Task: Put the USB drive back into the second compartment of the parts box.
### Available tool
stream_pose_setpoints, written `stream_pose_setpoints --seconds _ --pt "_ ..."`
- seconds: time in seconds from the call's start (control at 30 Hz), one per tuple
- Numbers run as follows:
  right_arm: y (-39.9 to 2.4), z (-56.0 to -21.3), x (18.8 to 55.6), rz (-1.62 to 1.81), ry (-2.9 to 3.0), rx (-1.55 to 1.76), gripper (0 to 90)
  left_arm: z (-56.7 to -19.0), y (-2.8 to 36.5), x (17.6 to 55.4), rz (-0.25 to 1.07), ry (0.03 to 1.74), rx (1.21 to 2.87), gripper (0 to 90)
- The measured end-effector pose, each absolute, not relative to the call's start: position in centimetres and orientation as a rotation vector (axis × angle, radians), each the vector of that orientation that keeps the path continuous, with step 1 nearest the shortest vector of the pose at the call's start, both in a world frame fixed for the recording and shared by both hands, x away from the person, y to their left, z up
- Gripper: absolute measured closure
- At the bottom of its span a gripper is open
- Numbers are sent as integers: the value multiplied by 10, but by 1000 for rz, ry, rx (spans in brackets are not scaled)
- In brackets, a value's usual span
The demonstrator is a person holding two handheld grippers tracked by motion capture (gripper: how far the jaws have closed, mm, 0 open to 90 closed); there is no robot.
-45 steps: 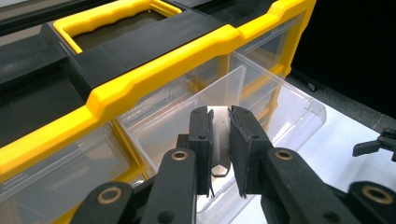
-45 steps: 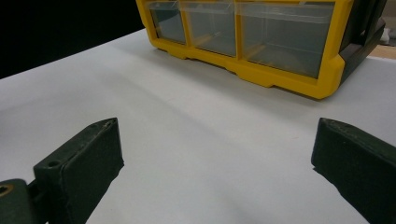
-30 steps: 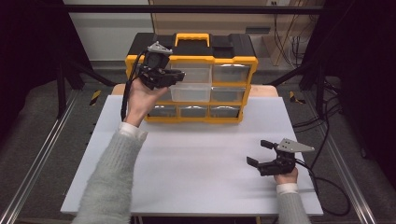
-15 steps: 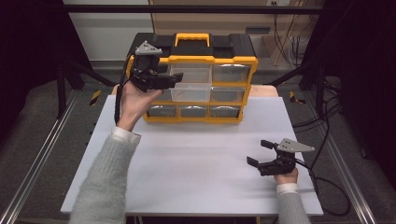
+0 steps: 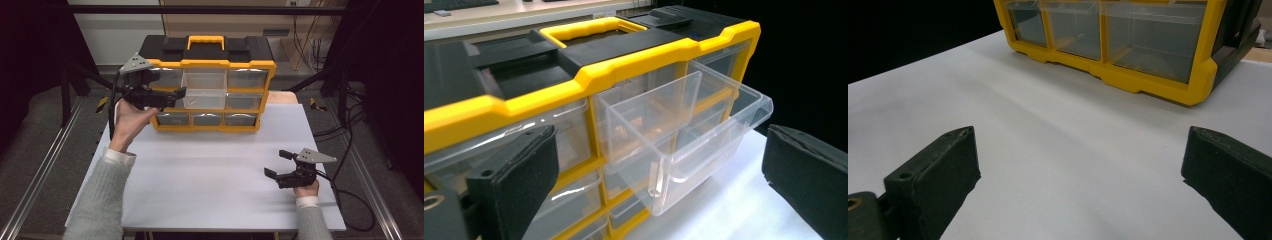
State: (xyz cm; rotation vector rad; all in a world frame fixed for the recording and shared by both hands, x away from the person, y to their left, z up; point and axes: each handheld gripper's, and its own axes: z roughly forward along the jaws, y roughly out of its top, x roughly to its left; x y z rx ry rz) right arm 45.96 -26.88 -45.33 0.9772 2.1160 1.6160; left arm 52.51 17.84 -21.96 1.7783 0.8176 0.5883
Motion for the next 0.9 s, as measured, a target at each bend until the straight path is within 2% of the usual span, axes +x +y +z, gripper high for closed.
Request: stream_pose_setpoints --seconds 0.47,0.9 --pt "-269 -453 460 1614 2116 978 24 -251 204 506 584 798 1747 13" --pt "-268 -454 460 1614 2118 975 24 -298 231 491 556 803 1727 16"
